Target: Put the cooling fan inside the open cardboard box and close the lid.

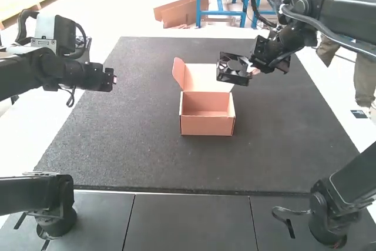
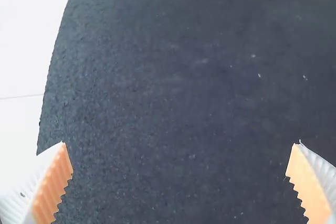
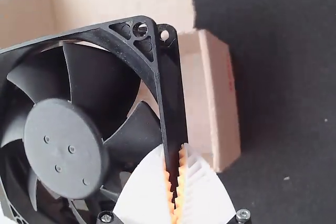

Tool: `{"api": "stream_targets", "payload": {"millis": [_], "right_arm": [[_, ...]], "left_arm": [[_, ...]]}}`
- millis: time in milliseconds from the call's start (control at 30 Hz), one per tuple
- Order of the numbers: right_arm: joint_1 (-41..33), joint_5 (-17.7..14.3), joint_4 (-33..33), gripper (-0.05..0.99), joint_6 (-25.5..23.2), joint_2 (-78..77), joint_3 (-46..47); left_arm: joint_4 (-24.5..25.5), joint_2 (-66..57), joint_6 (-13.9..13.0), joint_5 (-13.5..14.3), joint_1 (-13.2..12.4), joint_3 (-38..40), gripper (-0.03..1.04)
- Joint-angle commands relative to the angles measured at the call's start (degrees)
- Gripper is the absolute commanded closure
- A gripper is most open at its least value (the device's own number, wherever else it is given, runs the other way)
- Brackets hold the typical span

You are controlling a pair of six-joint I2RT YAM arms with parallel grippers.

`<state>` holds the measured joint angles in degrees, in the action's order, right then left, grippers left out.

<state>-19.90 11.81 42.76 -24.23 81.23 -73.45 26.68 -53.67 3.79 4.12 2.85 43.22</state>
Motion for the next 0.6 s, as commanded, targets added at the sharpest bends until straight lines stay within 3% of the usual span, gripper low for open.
{"api": "stream_targets", "payload": {"millis": [0,167,267,567], "right_arm": [[-3.48,-0.65,-1.37,0.94,-2.49,1.21,-2.05],[-7.52,-1.71,-2.86,0.94,-3.28,4.55,-2.4],[-9.37,-4.26,-4.62,0.94,-3.28,6.48,-2.66],[-10.6,-7.77,-9.63,0.94,-2.58,12.99,-3.01]], "left_arm": [[-0.48,1.02,-0.8,0.27,-0.3,0.37,0.04],[-0.92,1.02,-0.72,0.1,-0.3,0.2,0.04],[-1.89,1.02,-0.72,0.1,-0.3,0.2,0.04],[-2.86,1.02,-0.28,0.01,-0.3,0.2,0.04]]}}
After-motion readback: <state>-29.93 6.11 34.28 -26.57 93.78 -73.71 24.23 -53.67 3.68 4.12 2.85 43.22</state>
